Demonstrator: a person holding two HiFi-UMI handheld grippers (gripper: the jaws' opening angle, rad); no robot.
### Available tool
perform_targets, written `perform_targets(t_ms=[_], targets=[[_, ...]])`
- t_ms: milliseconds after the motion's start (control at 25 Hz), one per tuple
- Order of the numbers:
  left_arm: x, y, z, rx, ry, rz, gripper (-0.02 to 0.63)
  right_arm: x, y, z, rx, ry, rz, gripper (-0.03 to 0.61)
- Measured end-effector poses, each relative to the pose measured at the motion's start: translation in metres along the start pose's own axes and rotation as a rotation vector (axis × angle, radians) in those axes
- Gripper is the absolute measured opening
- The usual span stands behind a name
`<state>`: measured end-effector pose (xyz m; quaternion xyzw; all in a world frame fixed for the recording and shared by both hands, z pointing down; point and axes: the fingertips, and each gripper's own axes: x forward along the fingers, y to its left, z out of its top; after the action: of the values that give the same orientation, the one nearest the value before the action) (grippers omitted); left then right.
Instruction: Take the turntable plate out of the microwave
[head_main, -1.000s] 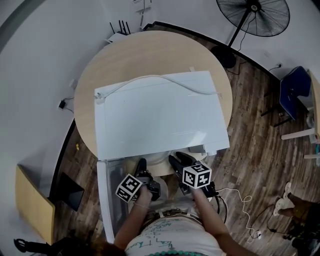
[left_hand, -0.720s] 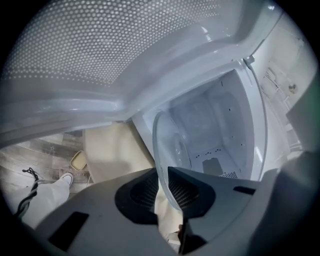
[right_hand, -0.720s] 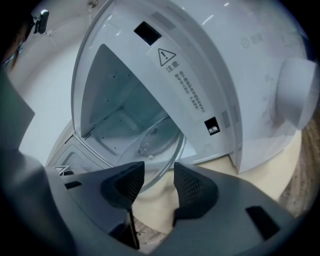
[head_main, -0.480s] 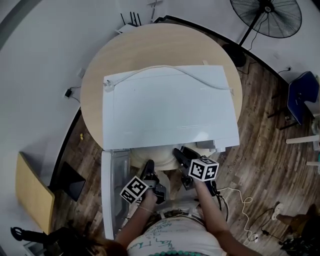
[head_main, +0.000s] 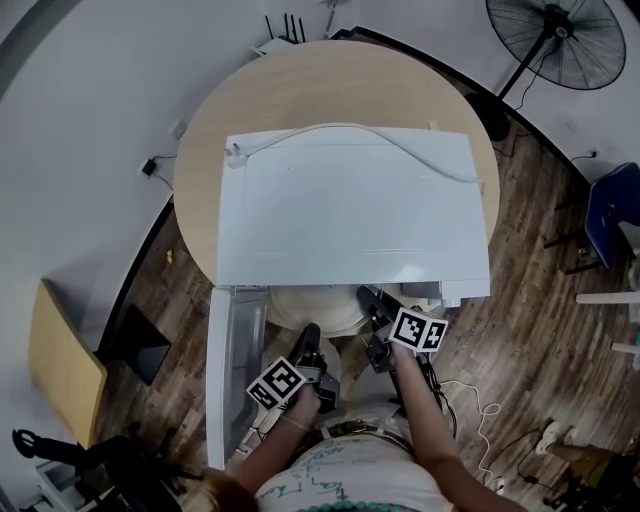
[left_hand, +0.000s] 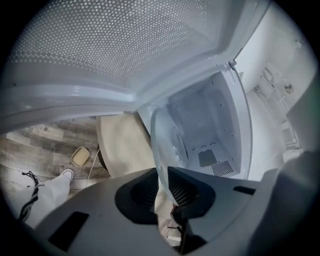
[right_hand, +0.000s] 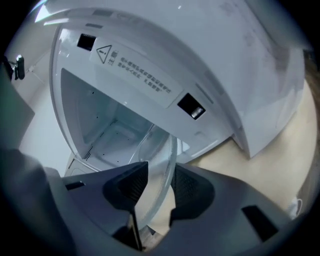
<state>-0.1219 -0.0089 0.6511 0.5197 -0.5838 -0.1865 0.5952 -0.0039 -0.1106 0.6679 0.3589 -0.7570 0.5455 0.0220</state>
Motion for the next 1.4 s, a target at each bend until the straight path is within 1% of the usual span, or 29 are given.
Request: perform_targets(t_ms=[200, 280, 360, 440, 480, 560, 680, 760, 920, 1040, 1120, 1280, 1320, 1360, 1400], targets=[[0.0, 0.004, -0.006, -0.023, 0.015, 0.002, 0.069, 0.003, 0.003, 0.002, 0.144, -0.023, 0.084, 0.081], [0.002, 0.007, -0.006, -0.018, 0.026, 0.001, 0.075, 0.003, 0.003, 0.003, 0.193, -0.033, 0.111, 0.064], [0.004, 0.006, -0.007, 0.023, 0.046, -0.004, 0.078, 0.002, 0.003, 0.004, 0.246, -0.054, 0.129, 0.049], [0.007, 0.005, -0.007, 0.113, 0.063, 0.007, 0.084, 0.001, 0.001, 0.005, 0.278, -0.076, 0.133, 0.041], [0.009, 0.004, -0.005, 0.163, 0.063, 0.019, 0.1, 0.0, 0.0, 0.005, 0.286, -0.084, 0.132, 0.04], [0.013, 0.005, 0.004, 0.229, 0.033, 0.045, 0.235, -0.002, -0.002, 0.007, 0.312, -0.097, 0.134, 0.035], [0.022, 0.009, 0.031, 0.24, -0.042, 0.062, 0.267, -0.002, -0.004, 0.008, 0.333, -0.092, 0.14, 0.035], [0.028, 0.011, 0.048, 0.258, -0.063, 0.066, 0.275, -0.003, -0.004, 0.008, 0.329, -0.085, 0.138, 0.035], [0.04, 0.008, 0.076, 0.302, -0.103, 0.065, 0.275, -0.003, -0.004, 0.008, 0.331, -0.09, 0.146, 0.034], [0.048, 0.005, 0.087, 0.318, -0.124, 0.067, 0.275, -0.004, -0.005, 0.008, 0.321, -0.084, 0.148, 0.034], [0.054, 0.003, 0.089, 0.305, -0.126, 0.064, 0.275, -0.003, -0.004, 0.008, 0.323, -0.08, 0.153, 0.035], [0.064, 0.003, 0.085, 0.249, -0.106, 0.051, 0.268, -0.003, -0.003, 0.009, 0.297, -0.073, 0.146, 0.038], [0.064, 0.003, 0.083, 0.235, -0.101, 0.044, 0.24, -0.003, -0.003, 0.009, 0.285, -0.072, 0.142, 0.04], [0.064, 0.003, 0.082, 0.217, -0.1, 0.035, 0.184, -0.003, -0.002, 0.009, 0.274, -0.073, 0.137, 0.041], [0.064, 0.004, 0.081, 0.196, -0.104, 0.025, 0.167, -0.003, -0.002, 0.009, 0.262, -0.075, 0.131, 0.041]])
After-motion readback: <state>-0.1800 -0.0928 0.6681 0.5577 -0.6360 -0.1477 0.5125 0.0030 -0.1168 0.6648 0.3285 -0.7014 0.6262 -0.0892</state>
